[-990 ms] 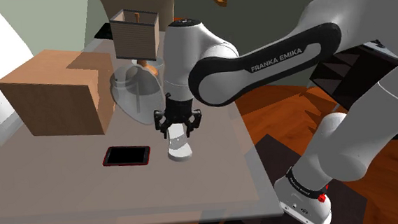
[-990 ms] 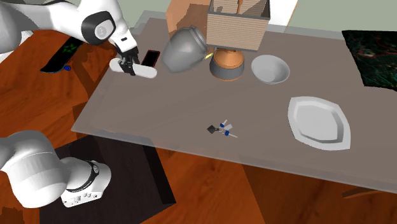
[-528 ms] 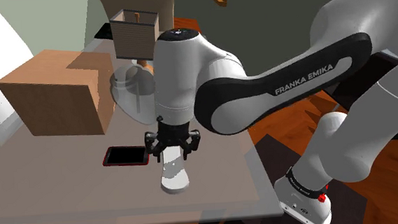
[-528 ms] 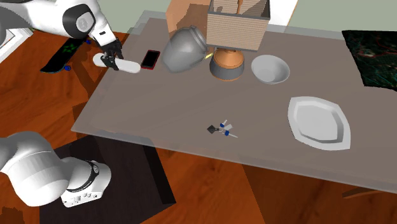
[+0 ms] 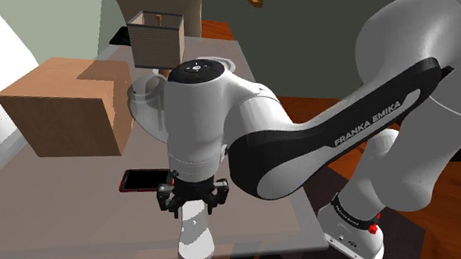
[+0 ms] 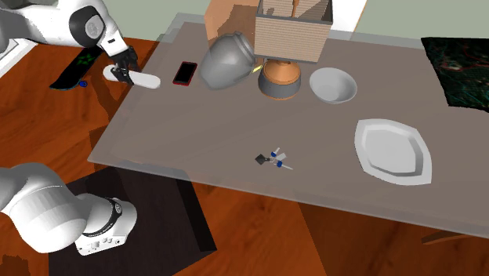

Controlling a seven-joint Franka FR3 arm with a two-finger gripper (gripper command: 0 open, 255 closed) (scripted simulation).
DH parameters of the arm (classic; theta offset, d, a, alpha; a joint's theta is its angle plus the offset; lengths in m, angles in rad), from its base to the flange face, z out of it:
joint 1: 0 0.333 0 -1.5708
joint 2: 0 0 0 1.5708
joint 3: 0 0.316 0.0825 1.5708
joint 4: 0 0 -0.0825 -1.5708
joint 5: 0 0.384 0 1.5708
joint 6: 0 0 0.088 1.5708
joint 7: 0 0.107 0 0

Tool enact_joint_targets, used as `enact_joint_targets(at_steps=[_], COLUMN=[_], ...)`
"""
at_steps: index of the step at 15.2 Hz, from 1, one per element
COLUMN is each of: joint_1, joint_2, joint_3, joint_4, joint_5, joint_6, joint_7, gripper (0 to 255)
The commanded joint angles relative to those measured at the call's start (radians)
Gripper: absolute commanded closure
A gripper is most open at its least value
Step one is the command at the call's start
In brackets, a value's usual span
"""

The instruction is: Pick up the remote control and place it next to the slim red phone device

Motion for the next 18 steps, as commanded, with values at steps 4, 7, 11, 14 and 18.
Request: enact_joint_targets(at_steps=[4, 7, 11, 14, 18], joint_1=[0.000, 0.001, 0.003, 0.003, 0.003], joint_2=[0.040, 0.066, 0.101, 0.101, 0.101], joint_3=[0.005, 0.007, 0.008, 0.007, 0.007], joint_4=[-0.033, -0.051, -0.070, -0.070, -0.070], joint_5=[-0.026, -0.046, -0.073, -0.073, -0.073], joint_6=[0.066, 0.107, 0.154, 0.154, 0.154], joint_7=[0.020, 0.034, 0.053, 0.053, 0.053], gripper=[255, 255, 255, 255, 255])
